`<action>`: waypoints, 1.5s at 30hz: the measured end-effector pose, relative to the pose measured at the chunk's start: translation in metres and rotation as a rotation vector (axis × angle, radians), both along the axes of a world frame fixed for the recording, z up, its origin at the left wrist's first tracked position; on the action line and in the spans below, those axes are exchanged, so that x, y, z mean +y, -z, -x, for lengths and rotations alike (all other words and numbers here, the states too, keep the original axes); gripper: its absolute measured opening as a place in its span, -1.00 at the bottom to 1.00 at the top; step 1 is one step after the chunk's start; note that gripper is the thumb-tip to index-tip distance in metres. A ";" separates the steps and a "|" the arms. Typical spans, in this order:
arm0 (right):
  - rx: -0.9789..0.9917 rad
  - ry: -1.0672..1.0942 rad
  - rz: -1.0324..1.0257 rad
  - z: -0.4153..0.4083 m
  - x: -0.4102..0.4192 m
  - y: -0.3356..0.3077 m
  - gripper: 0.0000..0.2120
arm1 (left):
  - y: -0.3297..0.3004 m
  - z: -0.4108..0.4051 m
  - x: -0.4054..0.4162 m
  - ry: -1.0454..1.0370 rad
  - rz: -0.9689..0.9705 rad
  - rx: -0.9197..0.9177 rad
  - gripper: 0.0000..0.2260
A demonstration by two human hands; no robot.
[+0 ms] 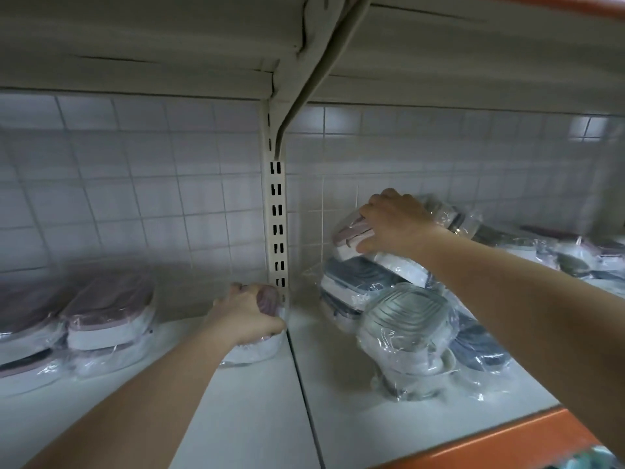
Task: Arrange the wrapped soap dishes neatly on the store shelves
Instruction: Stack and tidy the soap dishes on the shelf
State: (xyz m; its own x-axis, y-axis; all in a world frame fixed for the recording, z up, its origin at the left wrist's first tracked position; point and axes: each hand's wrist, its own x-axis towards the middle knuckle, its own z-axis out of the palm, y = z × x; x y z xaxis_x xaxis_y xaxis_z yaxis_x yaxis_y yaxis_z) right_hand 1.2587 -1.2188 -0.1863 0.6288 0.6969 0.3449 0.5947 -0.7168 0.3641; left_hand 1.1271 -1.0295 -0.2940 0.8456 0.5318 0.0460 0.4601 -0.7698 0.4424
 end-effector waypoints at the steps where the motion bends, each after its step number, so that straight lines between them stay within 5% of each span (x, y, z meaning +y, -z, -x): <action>1: 0.019 -0.004 -0.038 0.006 -0.001 -0.001 -0.47 | -0.001 0.004 0.001 0.007 -0.018 -0.020 -0.40; 8: -0.044 -0.064 -0.258 0.100 0.021 0.029 -0.41 | 0.001 0.048 0.011 0.028 -0.126 -0.010 -0.35; 14: 0.171 0.027 -0.106 0.165 0.062 0.094 -0.76 | 0.012 0.097 0.033 0.080 -0.051 0.065 -0.40; 19: 0.434 0.113 -0.319 0.172 0.058 0.104 -0.58 | 0.023 0.121 0.043 0.165 -0.021 0.021 -0.19; 24: 0.671 0.269 -0.529 0.162 0.049 0.121 -0.16 | 0.028 0.129 0.047 0.209 0.020 0.015 -0.17; 34: 0.883 0.190 -0.455 0.139 0.051 0.138 -0.14 | 0.030 0.133 0.043 0.185 0.072 -0.011 -0.26; 40: 0.794 0.102 -0.953 0.135 0.076 0.129 -0.20 | 0.015 0.139 0.041 0.132 0.081 -0.225 -0.32; 45: 0.678 -0.128 -1.106 0.160 0.130 0.089 -0.27 | -0.033 0.168 0.072 -0.003 -0.059 -0.466 -0.25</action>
State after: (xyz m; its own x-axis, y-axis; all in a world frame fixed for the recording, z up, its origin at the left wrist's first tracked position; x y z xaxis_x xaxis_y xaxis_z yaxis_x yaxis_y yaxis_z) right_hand 1.0987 -1.0893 -0.2750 0.8535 0.3176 0.4132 0.5123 -0.3664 -0.7767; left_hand 0.9591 -0.9578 -0.2607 0.7263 0.5192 0.4504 0.2250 -0.7988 0.5579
